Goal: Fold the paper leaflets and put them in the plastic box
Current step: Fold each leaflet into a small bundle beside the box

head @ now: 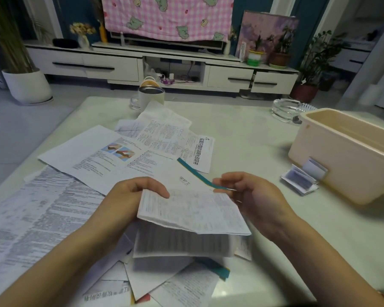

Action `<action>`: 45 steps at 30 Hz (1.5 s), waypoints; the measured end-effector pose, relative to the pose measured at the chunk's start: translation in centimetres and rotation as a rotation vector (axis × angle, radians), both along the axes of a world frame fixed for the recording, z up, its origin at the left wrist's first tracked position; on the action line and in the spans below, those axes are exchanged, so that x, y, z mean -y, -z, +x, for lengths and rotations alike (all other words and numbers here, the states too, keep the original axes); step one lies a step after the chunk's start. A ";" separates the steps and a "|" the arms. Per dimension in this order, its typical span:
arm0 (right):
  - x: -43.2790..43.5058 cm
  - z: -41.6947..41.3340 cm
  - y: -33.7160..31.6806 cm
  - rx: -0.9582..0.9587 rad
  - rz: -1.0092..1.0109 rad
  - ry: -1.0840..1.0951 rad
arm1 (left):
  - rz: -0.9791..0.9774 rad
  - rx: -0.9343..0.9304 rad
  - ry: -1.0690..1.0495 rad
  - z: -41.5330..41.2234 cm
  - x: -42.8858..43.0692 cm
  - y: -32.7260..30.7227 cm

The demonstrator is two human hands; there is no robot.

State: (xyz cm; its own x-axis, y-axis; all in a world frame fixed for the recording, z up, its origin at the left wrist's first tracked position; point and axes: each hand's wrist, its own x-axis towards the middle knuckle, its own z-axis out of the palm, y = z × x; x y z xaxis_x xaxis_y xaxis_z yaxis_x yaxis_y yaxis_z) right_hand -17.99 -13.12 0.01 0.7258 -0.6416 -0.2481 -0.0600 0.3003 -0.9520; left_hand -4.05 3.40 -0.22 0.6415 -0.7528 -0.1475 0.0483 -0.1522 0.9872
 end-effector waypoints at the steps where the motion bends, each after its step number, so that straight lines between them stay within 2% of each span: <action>1: 0.1 -0.1 -0.1 -0.012 -0.048 -0.004 | 0.002 0.007 0.035 0.0 0.0 0.0; 3: 0.0 -0.3 -0.2 -0.078 -0.270 -0.147 | 0.021 0.010 0.122 -0.3 0.0 0.0; 5: -0.7 -0.5 0.0 -0.191 -0.474 -0.416 | 0.023 0.014 0.179 -0.8 0.1 0.0; 7: -1.4 -0.6 0.3 -0.315 -0.571 -0.619 | 0.021 -0.011 0.173 -1.2 0.3 0.2; 8: -1.6 -0.7 0.4 -0.330 -0.592 -0.638 | 0.003 -0.029 0.139 -1.2 0.4 0.2; 9: -1.7 -0.7 0.5 -0.305 -0.583 -0.606 | -0.023 -0.069 0.092 -1.0 0.5 0.5; 12: -1.5 -0.5 0.6 -0.219 -0.466 -0.349 | -0.116 -0.381 0.017 -0.4 0.7 0.6; 14: -1.3 -0.3 0.6 -0.181 -0.359 -0.179 | -0.154 -0.415 0.064 -0.4 0.9 0.6; 16: -1.3 -0.1 0.6 -0.173 -0.290 -0.104 | -0.163 -0.388 0.131 -1.3 1.0 0.6; 19: -1.6 0.1 0.6 -0.166 -0.213 -0.102 | -0.117 -0.264 0.142 -2.5 1.1 1.1; 23: -1.8 0.0 0.9 -0.124 -0.206 -0.145 | -0.061 -0.108 0.034 -2.3 1.0 1.6; 25: -1.6 -0.1 0.8 -0.085 -0.241 -0.173 | -0.075 -0.178 -0.004 -2.3 1.0 1.3; 28: -1.7 -0.2 0.6 -0.039 -0.323 -0.174 | -0.204 -0.467 -0.034 -2.1 1.0 0.9; 30: -1.8 -0.1 0.8 0.009 -0.442 -0.141 | -0.196 -0.561 0.028 -2.0 1.0 0.9; 32: -2.0 0.0 0.9 0.062 -0.532 -0.146 | -0.086 -0.478 0.112 -2.2 1.0 1.2; 35: -2.1 0.1 0.8 0.046 -0.543 -0.163 | 0.020 -0.216 0.120 -2.7 0.9 1.5; 40: -0.4 -0.5 0.1 -0.014 -0.700 0.193 | -0.051 -0.087 -0.111 -2.1 0.8 1.7; 42: -0.8 -0.7 -0.1 -0.003 -0.769 0.166 | -0.089 -0.077 -0.106 -2.3 0.8 1.8; 45: -2.9 -0.6 0.3 -0.044 -0.866 -0.041 | -0.148 -0.081 -0.057 -3.0 0.9 1.7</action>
State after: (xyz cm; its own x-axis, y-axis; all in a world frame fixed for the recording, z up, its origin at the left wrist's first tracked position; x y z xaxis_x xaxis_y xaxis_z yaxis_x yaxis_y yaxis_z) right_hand -18.62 -10.26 -0.27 0.7540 -0.5908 0.2872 -0.0969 -0.5325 -0.8409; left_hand -7.05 2.48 -1.91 0.6743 -0.7329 -0.0904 0.1327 -0.0002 0.9912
